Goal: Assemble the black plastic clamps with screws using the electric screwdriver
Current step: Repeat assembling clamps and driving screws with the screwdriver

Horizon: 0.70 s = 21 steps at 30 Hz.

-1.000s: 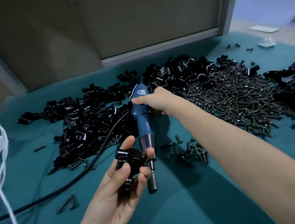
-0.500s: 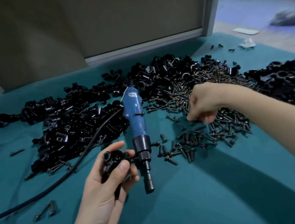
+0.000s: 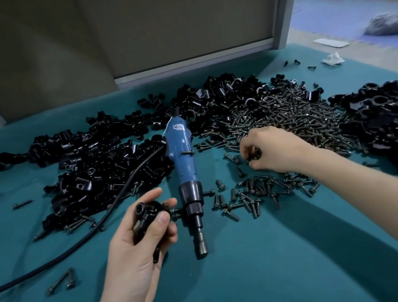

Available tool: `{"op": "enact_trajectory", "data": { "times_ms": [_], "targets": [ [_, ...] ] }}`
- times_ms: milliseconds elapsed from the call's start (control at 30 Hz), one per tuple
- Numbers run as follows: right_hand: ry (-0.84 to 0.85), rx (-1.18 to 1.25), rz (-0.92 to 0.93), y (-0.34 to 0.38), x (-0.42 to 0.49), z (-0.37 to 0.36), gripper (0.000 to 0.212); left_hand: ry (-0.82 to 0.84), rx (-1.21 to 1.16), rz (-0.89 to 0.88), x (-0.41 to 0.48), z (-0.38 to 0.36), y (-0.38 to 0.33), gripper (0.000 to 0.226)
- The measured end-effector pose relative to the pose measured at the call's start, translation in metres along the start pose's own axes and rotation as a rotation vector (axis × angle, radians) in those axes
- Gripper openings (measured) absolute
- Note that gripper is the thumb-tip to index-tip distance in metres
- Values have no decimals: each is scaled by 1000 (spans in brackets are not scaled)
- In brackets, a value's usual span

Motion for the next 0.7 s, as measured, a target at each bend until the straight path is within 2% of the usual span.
{"op": "enact_trajectory", "data": {
  "times_ms": [33,167,233,267,333,400,433,533,633,700],
  "targets": [
    [6,-19,37,2,1,-1,15,-4,17,-8,0,0,0,53],
    [69,-101,162,8,1,-8,17,-9,48,-27,0,-3,1,36],
    [-44,77,124,6,-1,4,11,-2,66,-34,0,-3,1,33],
    [-136,273,64,3,-3,14,8,2,75,-37,0,-4,1,33],
    [-247,928,-35,2,-11,27,9,19,112,-50,-1,-7,-1,34],
    [-180,1515,-16,23,-21,26,10,44,144,-68,-3,-11,-3,37],
    [-121,1653,12,39,-25,23,11,51,154,-80,-3,-12,-4,38],
    [8,1745,91,90,-37,6,18,50,193,-116,-5,-13,-6,37],
    [-23,1680,117,123,-42,-10,12,44,233,-147,-5,-13,-7,35],
    [-70,1573,140,136,-43,-16,15,53,252,-180,-5,-14,-9,30]
  ]
}}
Point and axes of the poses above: each hand's wrist, its own x-axis towards the middle knuckle, its own z-axis out of the back of the hand, y = z × x, the point moved 7 cm from there along x, towards the middle knuckle, and after that the axes turned 10 degrees about x, right-handed, at the moved point
